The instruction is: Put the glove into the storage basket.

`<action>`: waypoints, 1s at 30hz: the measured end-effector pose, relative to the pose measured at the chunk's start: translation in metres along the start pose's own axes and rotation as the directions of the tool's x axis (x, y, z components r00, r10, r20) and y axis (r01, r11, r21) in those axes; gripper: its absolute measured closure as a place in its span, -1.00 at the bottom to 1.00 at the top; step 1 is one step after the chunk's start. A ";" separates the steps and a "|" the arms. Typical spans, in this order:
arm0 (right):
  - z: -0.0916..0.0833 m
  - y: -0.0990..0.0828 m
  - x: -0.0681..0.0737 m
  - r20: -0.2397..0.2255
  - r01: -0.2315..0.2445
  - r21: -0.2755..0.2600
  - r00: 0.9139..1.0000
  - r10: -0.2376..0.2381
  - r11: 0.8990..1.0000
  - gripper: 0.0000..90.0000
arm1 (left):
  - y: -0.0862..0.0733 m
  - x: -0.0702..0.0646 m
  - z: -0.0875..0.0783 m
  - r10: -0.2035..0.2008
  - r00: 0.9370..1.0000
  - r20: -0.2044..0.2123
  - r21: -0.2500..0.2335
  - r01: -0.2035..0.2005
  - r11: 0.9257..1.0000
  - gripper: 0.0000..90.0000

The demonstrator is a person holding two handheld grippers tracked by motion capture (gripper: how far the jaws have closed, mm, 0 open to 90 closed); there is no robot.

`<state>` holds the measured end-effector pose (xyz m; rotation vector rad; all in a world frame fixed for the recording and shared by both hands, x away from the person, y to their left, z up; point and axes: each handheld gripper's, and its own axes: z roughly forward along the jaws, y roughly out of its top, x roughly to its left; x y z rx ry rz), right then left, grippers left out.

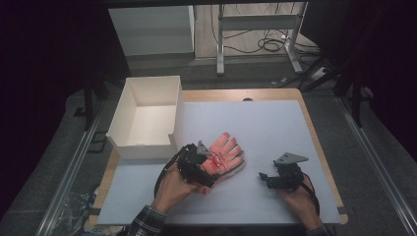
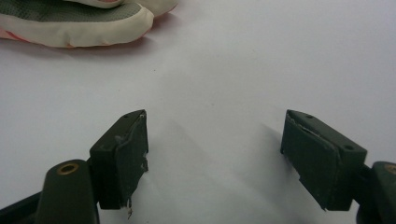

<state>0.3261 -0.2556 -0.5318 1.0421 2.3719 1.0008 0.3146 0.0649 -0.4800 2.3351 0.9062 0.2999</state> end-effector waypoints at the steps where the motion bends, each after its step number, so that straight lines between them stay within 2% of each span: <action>1: 0.000 0.000 0.000 0.000 0.000 0.000 1.000 0.000 1.000 -0.48 | 0.000 -0.001 0.006 0.002 1.000 -0.002 0.012 -0.002 1.000 -1.00; 2: 0.000 0.000 0.000 0.000 0.000 0.000 1.000 0.000 1.000 -0.48 | 0.000 -0.001 0.006 0.002 1.000 -0.002 0.012 -0.002 1.000 -1.00; 4: 0.000 0.000 0.000 0.000 0.000 0.000 1.000 0.000 1.000 -0.48 | -0.004 -0.002 0.018 -0.001 1.000 -0.019 0.039 0.002 0.999 -1.00; 9: 0.000 0.000 0.000 0.000 0.000 0.000 1.000 0.000 1.000 -0.48 | -0.013 0.002 0.030 -0.027 1.000 0.004 0.061 0.026 0.998 -1.00; 14: 0.000 0.000 0.000 0.001 0.000 0.000 1.000 0.000 1.000 -0.48 | -0.015 -0.006 0.040 0.000 1.000 -0.026 0.103 0.003 0.995 -1.00; 20: 0.000 0.000 0.000 0.001 0.000 0.000 1.000 0.000 1.000 -0.48 | -0.016 -0.007 0.046 -0.009 0.999 -0.032 0.127 0.013 0.992 -0.97; 22: 0.000 0.000 0.000 0.001 0.001 0.000 1.000 -0.001 1.000 -0.48 | -0.016 -0.007 0.046 -0.017 1.000 -0.017 0.137 0.019 0.990 -0.91; 23: 0.000 0.000 0.000 0.002 0.001 0.000 1.000 -0.001 1.000 -0.48 | -0.015 -0.007 0.045 -0.020 1.000 -0.002 0.140 0.020 0.990 -0.77; 24: 0.000 0.000 0.000 0.002 0.001 0.000 1.000 -0.001 1.000 -0.48 | -0.015 -0.007 0.043 -0.032 0.999 0.014 0.146 0.029 0.989 -0.72; 27: 0.000 0.000 0.000 0.002 0.002 0.000 1.000 -0.002 1.000 -0.48 | -0.013 -0.009 0.042 -0.028 1.000 0.008 0.157 0.027 0.987 -0.51; 28: 0.000 0.000 0.000 0.002 0.002 0.000 1.000 -0.002 1.000 -0.48 | -0.011 -0.010 0.040 -0.019 1.000 0.002 0.164 0.019 0.986 -0.51; 30: 0.000 0.000 0.000 0.002 0.002 0.000 1.000 -0.002 1.000 -0.48 | -0.010 -0.013 0.038 -0.011 1.000 -0.005 0.159 0.012 0.987 -0.31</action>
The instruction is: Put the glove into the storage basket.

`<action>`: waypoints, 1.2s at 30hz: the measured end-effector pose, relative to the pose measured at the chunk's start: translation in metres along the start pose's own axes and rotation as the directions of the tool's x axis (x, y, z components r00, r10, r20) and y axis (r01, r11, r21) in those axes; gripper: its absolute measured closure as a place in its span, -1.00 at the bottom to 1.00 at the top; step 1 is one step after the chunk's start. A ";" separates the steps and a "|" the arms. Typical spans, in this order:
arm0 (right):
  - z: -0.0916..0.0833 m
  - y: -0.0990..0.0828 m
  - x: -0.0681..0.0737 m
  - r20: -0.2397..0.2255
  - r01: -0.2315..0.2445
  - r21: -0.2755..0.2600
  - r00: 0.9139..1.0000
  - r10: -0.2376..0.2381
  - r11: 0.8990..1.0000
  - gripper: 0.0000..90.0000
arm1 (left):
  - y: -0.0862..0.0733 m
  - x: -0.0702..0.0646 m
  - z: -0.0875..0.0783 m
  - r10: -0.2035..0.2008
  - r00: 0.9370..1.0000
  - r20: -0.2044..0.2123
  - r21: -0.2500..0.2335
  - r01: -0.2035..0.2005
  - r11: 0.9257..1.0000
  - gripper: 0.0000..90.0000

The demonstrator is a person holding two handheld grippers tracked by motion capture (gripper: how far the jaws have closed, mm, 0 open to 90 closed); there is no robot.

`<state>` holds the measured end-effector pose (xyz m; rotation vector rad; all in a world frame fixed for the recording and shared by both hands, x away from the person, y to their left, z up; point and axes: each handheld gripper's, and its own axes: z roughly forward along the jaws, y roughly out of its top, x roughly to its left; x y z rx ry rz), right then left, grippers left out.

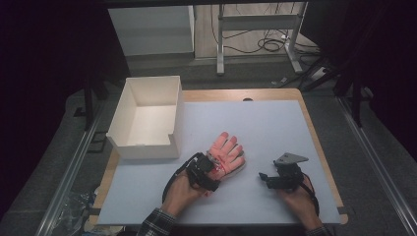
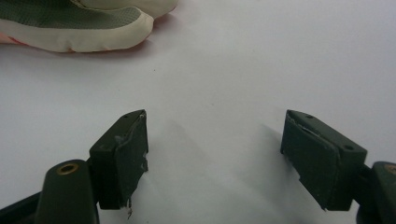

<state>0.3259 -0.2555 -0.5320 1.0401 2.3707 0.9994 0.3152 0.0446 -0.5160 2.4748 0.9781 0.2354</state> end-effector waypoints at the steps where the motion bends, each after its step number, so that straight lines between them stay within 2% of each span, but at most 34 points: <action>1: 0.000 0.000 0.000 0.000 0.000 0.000 1.000 0.000 1.000 -0.48 | -0.001 -0.001 -0.002 -0.007 1.000 -0.004 -0.009 0.007 1.000 -0.22; 2: 0.000 0.000 0.000 0.000 0.000 0.000 1.000 0.000 1.000 -0.48 | -0.001 -0.001 -0.002 -0.007 1.000 -0.004 -0.009 0.007 1.000 -0.18; 3: 0.000 0.000 0.000 0.000 0.000 0.000 1.000 0.000 1.000 -0.48 | -0.004 0.002 -0.004 -0.031 0.999 0.017 -0.040 0.032 0.999 -0.12; 5: 0.000 0.000 0.000 0.000 0.000 0.000 1.000 0.000 1.000 -0.48 | -0.005 0.004 -0.005 -0.034 0.999 0.028 -0.048 0.036 0.998 -0.06; 7: 0.000 0.000 0.000 0.000 0.000 0.000 1.000 0.000 1.000 -0.48 | -0.007 0.009 -0.007 -0.046 0.997 0.058 -0.073 0.050 0.996 -0.03; 13: 0.000 0.000 0.000 0.000 0.000 0.000 1.000 0.000 1.000 -0.48 | -0.005 0.019 -0.012 -0.064 0.992 0.107 -0.090 0.074 0.993 0.07; 17: 0.000 0.000 0.000 0.000 0.000 0.000 1.000 0.000 1.000 -0.48 | 0.000 0.023 -0.016 -0.063 0.994 0.088 -0.097 0.072 0.993 0.08; 20: 0.000 0.000 0.000 0.000 0.000 0.000 1.000 0.000 1.000 -0.48 | 0.004 0.024 -0.019 -0.065 0.994 0.092 -0.104 0.075 0.992 0.08; 26: 0.000 0.000 0.000 0.000 0.001 0.000 1.000 -0.001 1.000 -0.48 | 0.020 0.032 -0.029 -0.076 0.994 0.074 -0.102 0.084 0.991 0.07; 29: 0.000 0.000 0.000 0.001 0.000 -0.001 1.000 0.000 1.000 -0.48 | 0.030 0.040 -0.033 -0.093 0.993 0.078 -0.114 0.102 0.988 0.07; 36: 0.000 0.000 0.000 0.000 0.001 -0.001 1.000 -0.001 1.000 -0.48 | 0.052 0.051 -0.044 -0.114 0.991 0.065 -0.120 0.121 0.985 0.07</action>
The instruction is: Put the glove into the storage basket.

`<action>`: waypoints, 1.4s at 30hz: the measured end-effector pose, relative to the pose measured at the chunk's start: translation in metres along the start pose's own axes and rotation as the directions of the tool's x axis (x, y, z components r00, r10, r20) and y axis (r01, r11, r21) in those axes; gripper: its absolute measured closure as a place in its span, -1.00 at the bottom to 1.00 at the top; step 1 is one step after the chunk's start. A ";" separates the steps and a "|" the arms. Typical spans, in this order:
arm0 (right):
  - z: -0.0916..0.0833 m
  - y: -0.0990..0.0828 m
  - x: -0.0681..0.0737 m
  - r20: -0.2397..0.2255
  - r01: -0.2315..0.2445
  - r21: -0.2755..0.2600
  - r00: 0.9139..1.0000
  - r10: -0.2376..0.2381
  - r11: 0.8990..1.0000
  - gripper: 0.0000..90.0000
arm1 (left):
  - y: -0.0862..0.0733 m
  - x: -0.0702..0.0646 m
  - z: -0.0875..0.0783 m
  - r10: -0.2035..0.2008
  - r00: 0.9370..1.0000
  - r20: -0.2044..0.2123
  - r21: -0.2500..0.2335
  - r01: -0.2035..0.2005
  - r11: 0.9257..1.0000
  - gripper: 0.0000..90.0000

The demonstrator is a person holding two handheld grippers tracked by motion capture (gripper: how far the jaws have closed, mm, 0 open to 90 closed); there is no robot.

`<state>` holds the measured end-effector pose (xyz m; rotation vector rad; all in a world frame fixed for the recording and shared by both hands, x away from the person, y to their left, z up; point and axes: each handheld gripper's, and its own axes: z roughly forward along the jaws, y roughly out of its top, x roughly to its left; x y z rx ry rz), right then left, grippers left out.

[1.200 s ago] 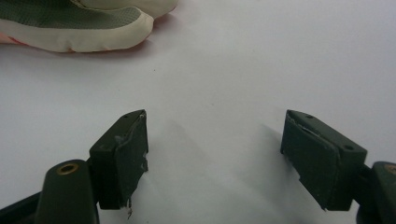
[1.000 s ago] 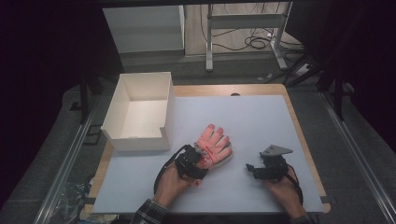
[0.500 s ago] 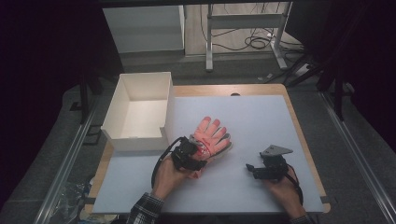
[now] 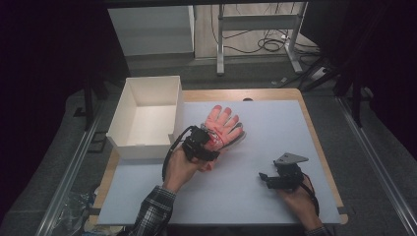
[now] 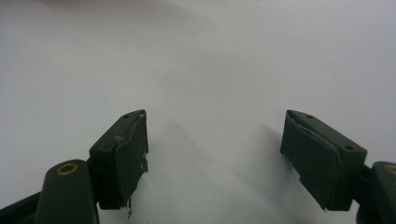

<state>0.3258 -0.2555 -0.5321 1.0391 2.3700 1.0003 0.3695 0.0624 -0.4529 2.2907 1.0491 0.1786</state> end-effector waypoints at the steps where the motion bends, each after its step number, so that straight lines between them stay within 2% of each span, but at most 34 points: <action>1: 0.000 0.000 0.000 0.000 0.000 0.000 1.000 0.000 1.000 -0.48 | 0.002 0.001 -0.001 -0.001 1.000 -0.002 -0.002 0.001 1.000 0.07; 14: 0.000 0.000 0.000 -0.002 0.000 0.001 1.000 0.001 1.000 -0.48 | 0.031 0.014 -0.025 -0.026 0.999 -0.034 -0.024 0.025 0.999 0.05; 19: 0.000 0.000 0.000 -0.002 -0.003 -0.002 1.000 0.003 1.000 -0.48 | 0.046 0.021 -0.044 -0.026 0.998 -0.058 -0.046 0.023 0.999 0.05; 24: 0.000 0.000 0.000 -0.001 0.000 -0.001 1.000 0.000 1.000 -0.48 | 0.053 0.025 -0.060 -0.032 0.996 -0.080 -0.060 0.027 0.998 0.05; 25: 0.000 0.000 0.000 -0.001 -0.001 -0.002 1.000 0.001 1.000 -0.48 | 0.056 0.029 -0.067 -0.041 0.995 -0.093 -0.067 0.035 0.997 0.05; 30: 0.000 0.000 0.000 -0.001 0.001 -0.002 1.000 -0.001 1.000 -0.48 | 0.060 0.040 -0.079 -0.066 0.992 -0.112 -0.078 0.058 0.995 0.05; 33: 0.000 0.000 0.000 -0.001 0.001 -0.001 1.000 -0.001 1.000 -0.48 | 0.061 0.048 -0.091 -0.089 0.986 -0.142 -0.090 0.077 0.993 0.05; 38: 0.000 0.000 0.000 -0.001 0.001 -0.001 1.000 -0.001 1.000 -0.48 | 0.061 0.058 -0.101 -0.113 0.980 -0.164 -0.100 0.098 0.990 0.05; 39: 0.000 0.000 0.000 -0.001 0.000 -0.002 1.000 0.000 1.000 -0.48 | 0.060 0.064 -0.105 -0.128 0.976 -0.178 -0.104 0.111 0.988 0.05; 42: 0.000 0.000 0.000 -0.001 -0.001 -0.003 1.000 0.001 1.000 -0.48 | 0.056 0.074 -0.110 -0.152 0.968 -0.198 -0.104 0.134 0.986 0.05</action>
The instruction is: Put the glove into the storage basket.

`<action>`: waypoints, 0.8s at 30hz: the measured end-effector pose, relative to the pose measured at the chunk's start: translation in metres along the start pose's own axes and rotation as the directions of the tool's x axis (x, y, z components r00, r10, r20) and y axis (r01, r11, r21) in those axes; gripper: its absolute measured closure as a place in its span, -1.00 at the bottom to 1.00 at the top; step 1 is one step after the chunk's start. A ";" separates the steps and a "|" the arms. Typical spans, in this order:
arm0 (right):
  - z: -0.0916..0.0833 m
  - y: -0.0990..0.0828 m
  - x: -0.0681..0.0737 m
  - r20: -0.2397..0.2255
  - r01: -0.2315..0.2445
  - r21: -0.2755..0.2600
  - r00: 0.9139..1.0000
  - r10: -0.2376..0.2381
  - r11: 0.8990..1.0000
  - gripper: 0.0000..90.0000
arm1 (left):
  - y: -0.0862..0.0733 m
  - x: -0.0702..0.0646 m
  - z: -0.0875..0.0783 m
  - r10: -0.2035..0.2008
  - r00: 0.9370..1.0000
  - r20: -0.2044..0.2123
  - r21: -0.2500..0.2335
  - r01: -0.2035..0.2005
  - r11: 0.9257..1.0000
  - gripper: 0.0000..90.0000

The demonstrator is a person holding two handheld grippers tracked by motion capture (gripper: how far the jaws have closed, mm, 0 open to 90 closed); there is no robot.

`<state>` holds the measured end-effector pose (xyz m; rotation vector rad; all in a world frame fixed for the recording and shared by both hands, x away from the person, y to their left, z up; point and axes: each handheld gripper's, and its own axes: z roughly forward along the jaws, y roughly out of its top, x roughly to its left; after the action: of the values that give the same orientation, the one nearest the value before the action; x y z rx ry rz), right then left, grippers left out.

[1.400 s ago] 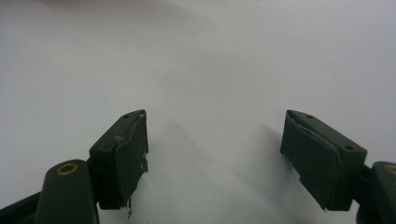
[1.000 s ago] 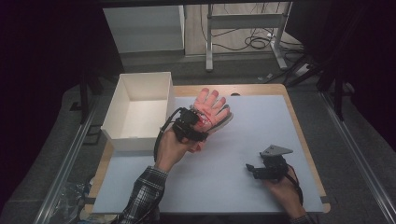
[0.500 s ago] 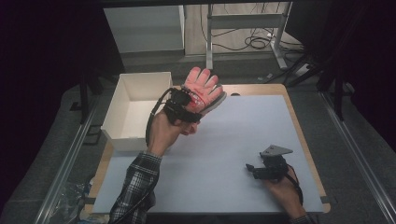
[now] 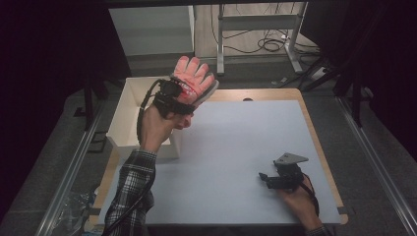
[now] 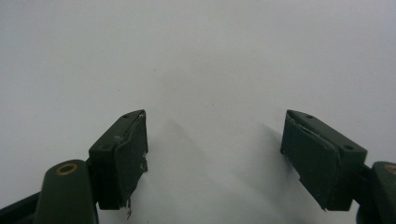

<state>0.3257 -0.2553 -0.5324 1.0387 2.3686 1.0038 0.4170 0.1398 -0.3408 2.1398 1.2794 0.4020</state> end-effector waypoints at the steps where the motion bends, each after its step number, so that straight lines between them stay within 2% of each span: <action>1: 0.000 0.000 0.000 0.000 0.001 0.000 1.000 -0.001 1.000 -0.48 | -0.001 0.003 0.000 -0.008 1.000 -0.005 -0.001 0.008 1.000 0.05; 8: 0.000 0.000 0.000 0.000 0.000 0.001 1.000 0.000 1.000 -0.48 | -0.010 0.030 -0.003 -0.071 0.996 -0.060 -0.004 0.071 0.997 0.04; 10: 0.000 0.000 0.000 0.000 -0.002 0.000 1.000 0.002 1.000 -0.48 | -0.011 0.032 -0.003 -0.080 0.995 -0.066 -0.003 0.080 0.997 0.04; 11: 0.000 0.000 0.000 0.000 -0.002 0.000 1.000 0.002 1.000 -0.48 | -0.015 0.040 -0.003 -0.103 0.991 -0.084 -0.009 0.103 0.995 0.03; 14: 0.000 0.000 0.000 0.001 0.000 -0.001 1.000 0.000 1.000 -0.48 | -0.021 0.051 -0.003 -0.135 0.985 -0.108 -0.009 0.135 0.991 0.03; 17: 0.000 0.000 0.000 0.002 0.002 0.000 1.000 -0.002 1.000 -0.48 | -0.027 0.062 -0.001 -0.158 0.979 -0.130 -0.007 0.159 0.987 0.03; 18: 0.000 0.000 0.000 0.002 0.002 0.000 1.000 -0.002 1.000 -0.48 | -0.027 0.062 -0.001 -0.158 0.979 -0.130 -0.007 0.159 0.987 0.03; 21: 0.000 0.000 0.000 0.001 0.002 0.000 1.000 -0.002 1.000 -0.48 | -0.034 0.072 0.001 -0.188 0.970 -0.152 -0.010 0.188 0.982 0.02; 22: 0.000 0.000 0.000 0.001 0.002 0.000 1.000 -0.002 1.000 -0.48 | -0.038 0.078 0.004 -0.204 0.965 -0.166 -0.012 0.205 0.979 0.02; 24: 0.000 0.000 0.000 0.001 0.001 0.000 1.000 -0.001 1.000 -0.48 | -0.042 0.083 0.007 -0.214 0.961 -0.178 -0.010 0.215 0.976 0.02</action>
<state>0.3257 -0.2553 -0.5324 1.0374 2.3682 1.0032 0.4321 0.2245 -0.3771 1.9810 1.5989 0.5043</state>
